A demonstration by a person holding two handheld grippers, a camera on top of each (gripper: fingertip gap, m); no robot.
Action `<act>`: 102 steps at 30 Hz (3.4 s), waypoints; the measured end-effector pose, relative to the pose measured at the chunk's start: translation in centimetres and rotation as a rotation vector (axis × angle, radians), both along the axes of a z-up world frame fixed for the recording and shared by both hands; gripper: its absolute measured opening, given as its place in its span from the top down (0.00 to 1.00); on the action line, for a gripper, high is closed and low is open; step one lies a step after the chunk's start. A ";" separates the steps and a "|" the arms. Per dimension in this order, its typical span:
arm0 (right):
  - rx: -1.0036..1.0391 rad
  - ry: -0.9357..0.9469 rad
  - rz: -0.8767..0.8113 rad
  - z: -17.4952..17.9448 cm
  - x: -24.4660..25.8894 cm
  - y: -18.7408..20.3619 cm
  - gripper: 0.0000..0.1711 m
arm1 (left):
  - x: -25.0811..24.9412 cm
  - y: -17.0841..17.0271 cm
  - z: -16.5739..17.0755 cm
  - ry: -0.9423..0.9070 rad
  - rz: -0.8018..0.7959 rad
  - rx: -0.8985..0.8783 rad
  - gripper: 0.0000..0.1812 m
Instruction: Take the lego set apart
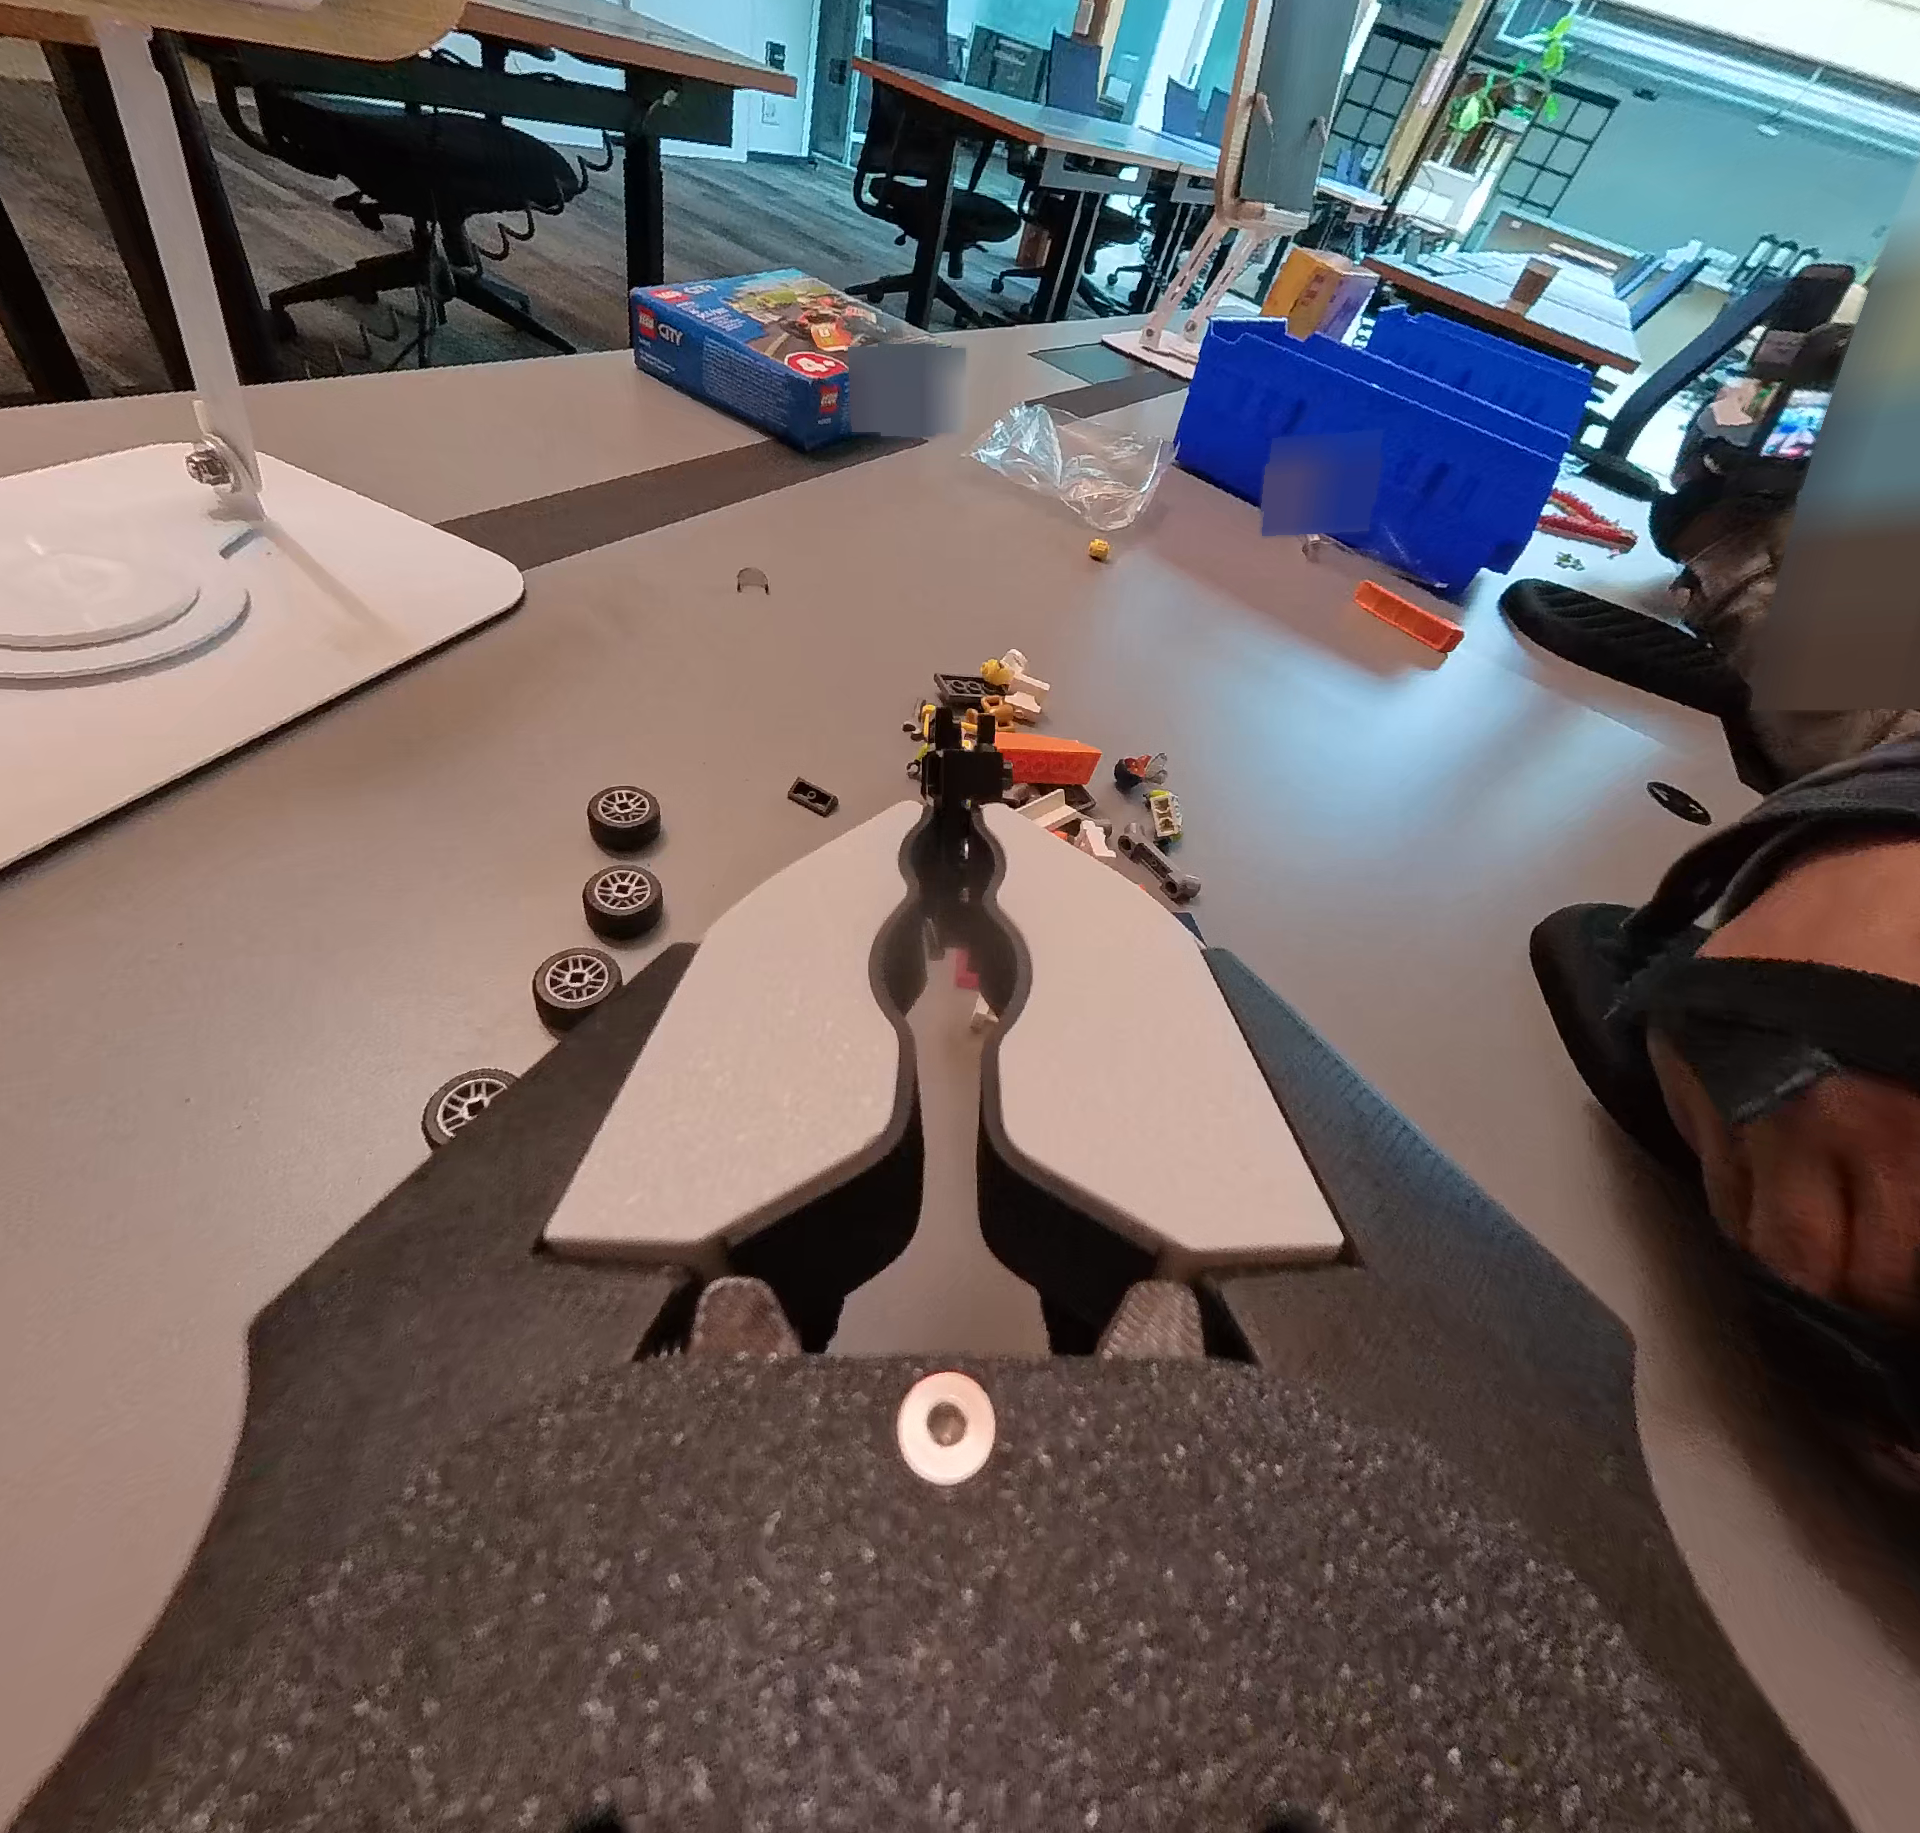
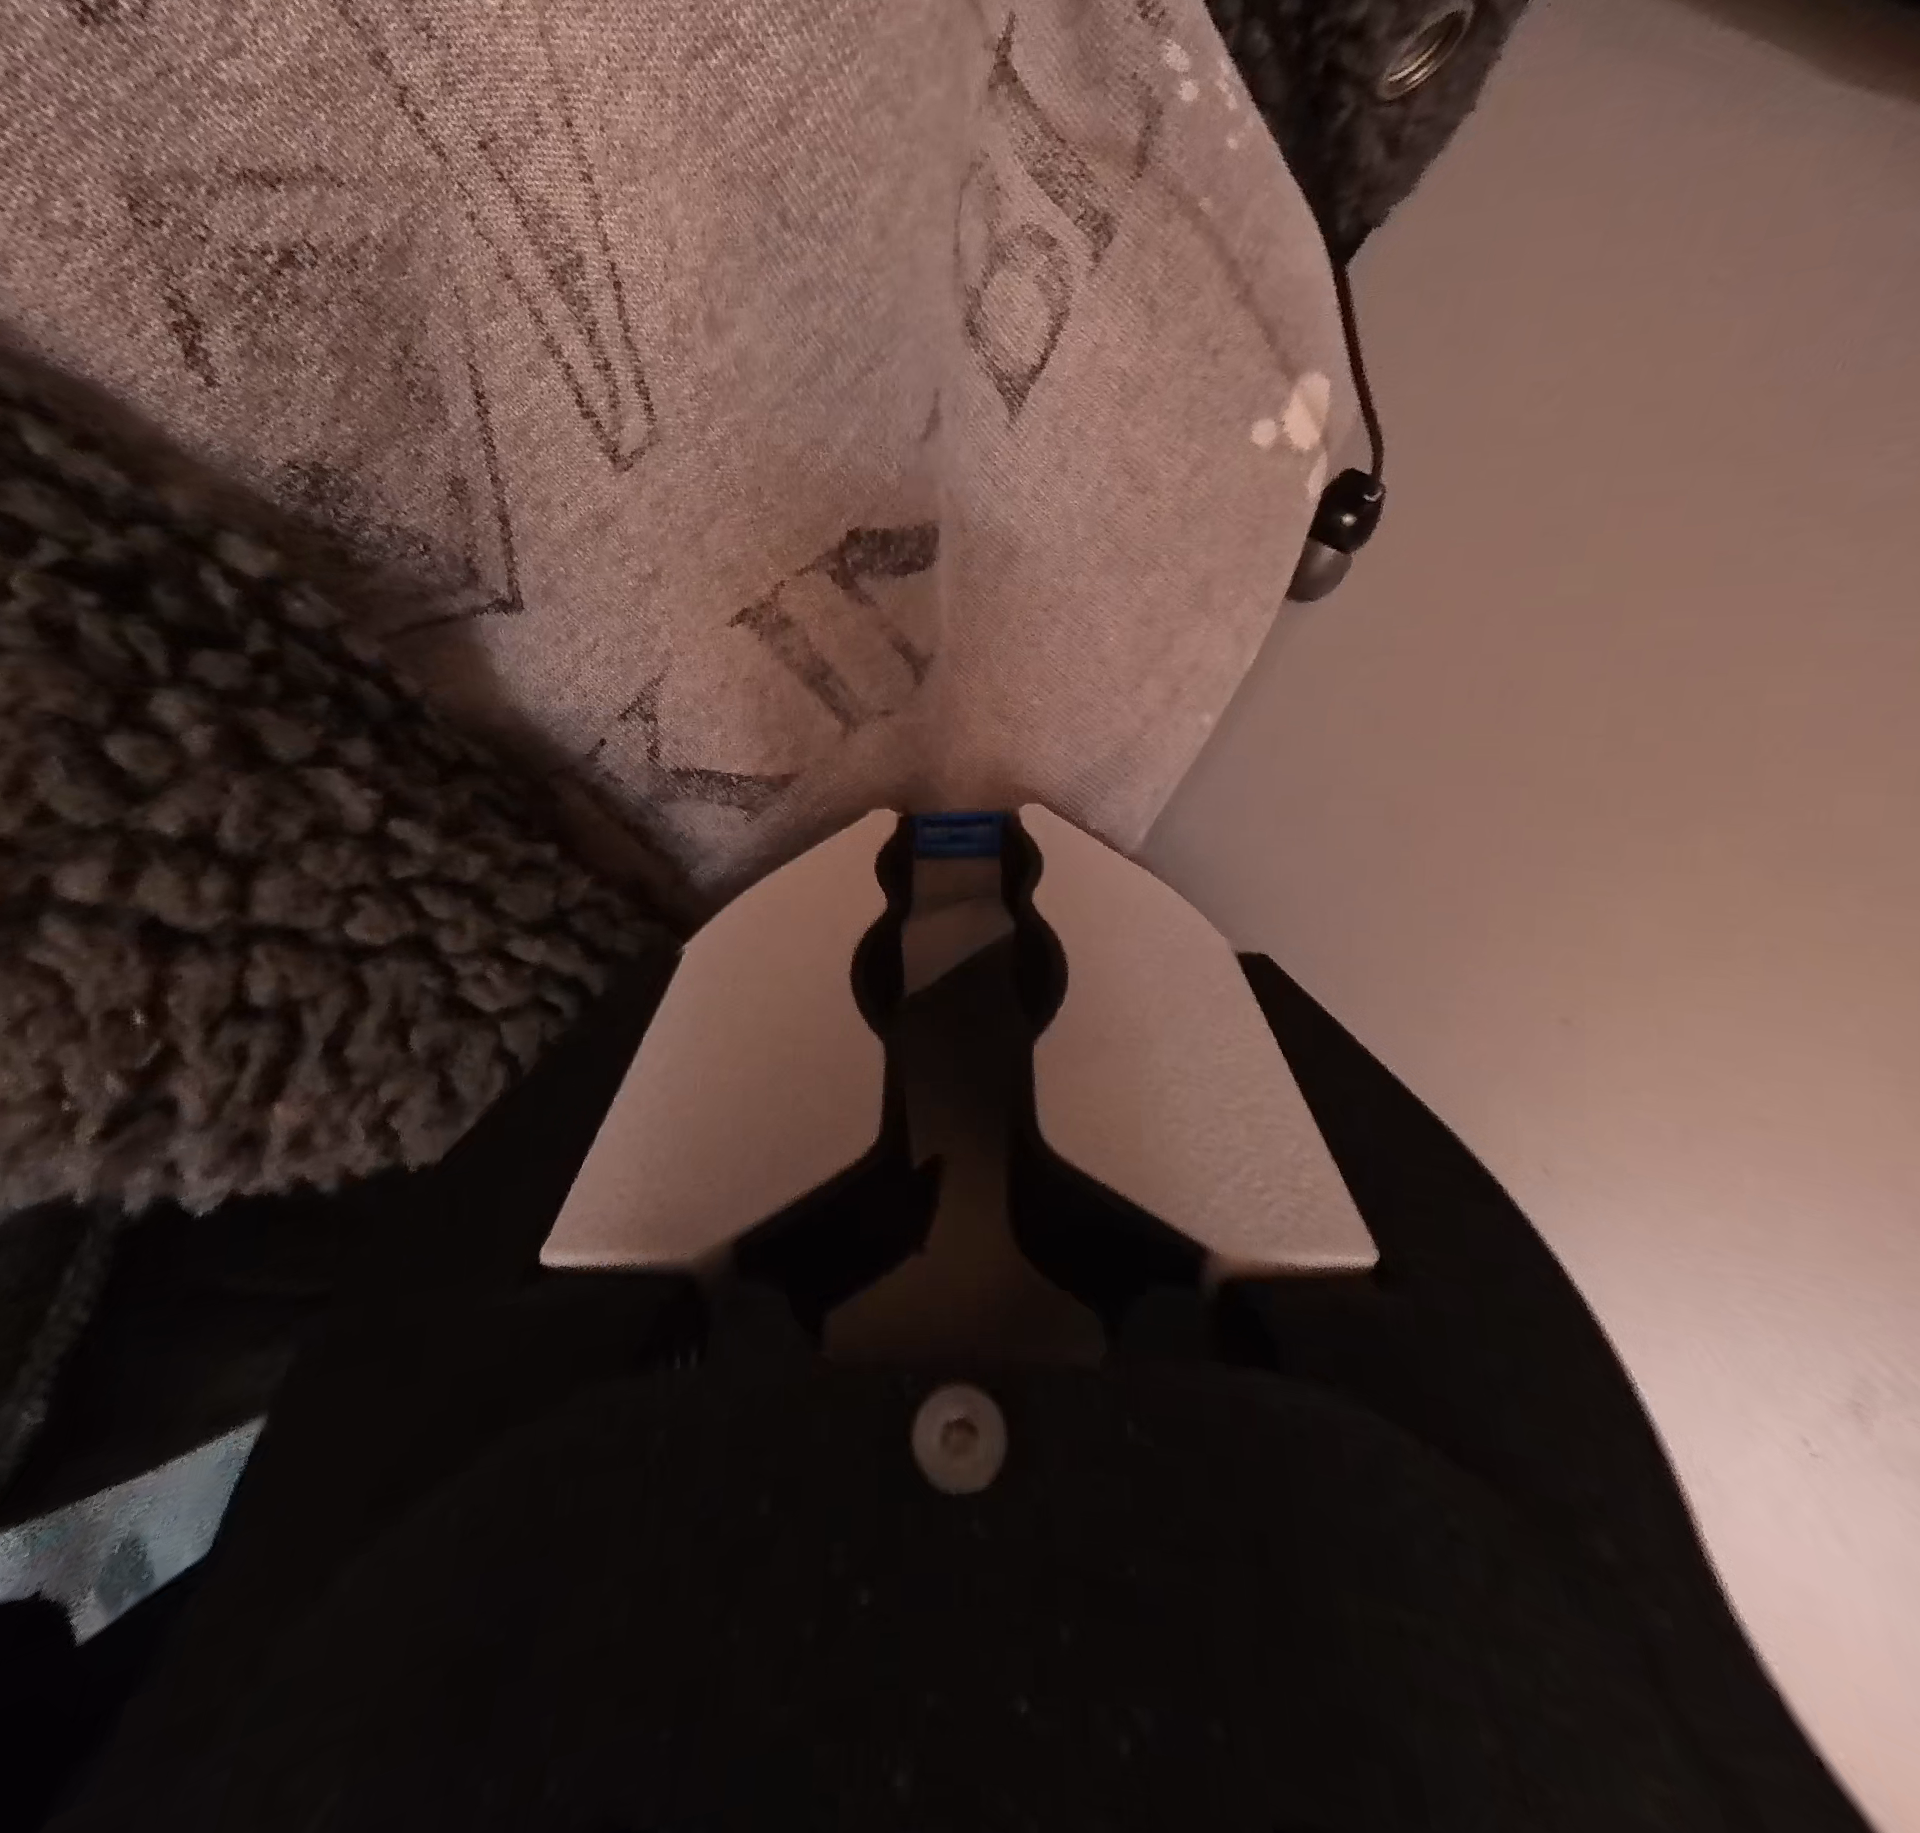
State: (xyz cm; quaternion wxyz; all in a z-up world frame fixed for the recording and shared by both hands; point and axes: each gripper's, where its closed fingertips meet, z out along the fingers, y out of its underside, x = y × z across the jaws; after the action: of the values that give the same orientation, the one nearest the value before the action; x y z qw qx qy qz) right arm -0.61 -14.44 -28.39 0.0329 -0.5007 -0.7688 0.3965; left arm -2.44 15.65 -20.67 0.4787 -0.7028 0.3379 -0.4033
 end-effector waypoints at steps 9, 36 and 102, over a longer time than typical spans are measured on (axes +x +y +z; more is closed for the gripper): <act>0.397 0.036 -0.514 2.2 3.0 15.2 0.91 | -0.1 0.1 0.1 -0.057 -0.009 -0.064 0.98; 0.159 0.502 -1.549 9.0 1.8 31.3 0.85 | 0.3 -1.5 4.6 -0.099 0.065 0.251 0.98; 0.434 0.539 -0.885 8.0 0.6 24.2 0.90 | -4.1 -1.3 -0.3 -0.089 -0.247 -0.521 0.85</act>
State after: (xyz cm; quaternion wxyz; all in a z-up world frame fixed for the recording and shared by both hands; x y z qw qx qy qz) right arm -0.06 9.71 -20.39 0.4936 -0.6384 -0.5136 0.2916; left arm -6.51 14.39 -21.01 0.2440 -0.7372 0.2845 -0.5621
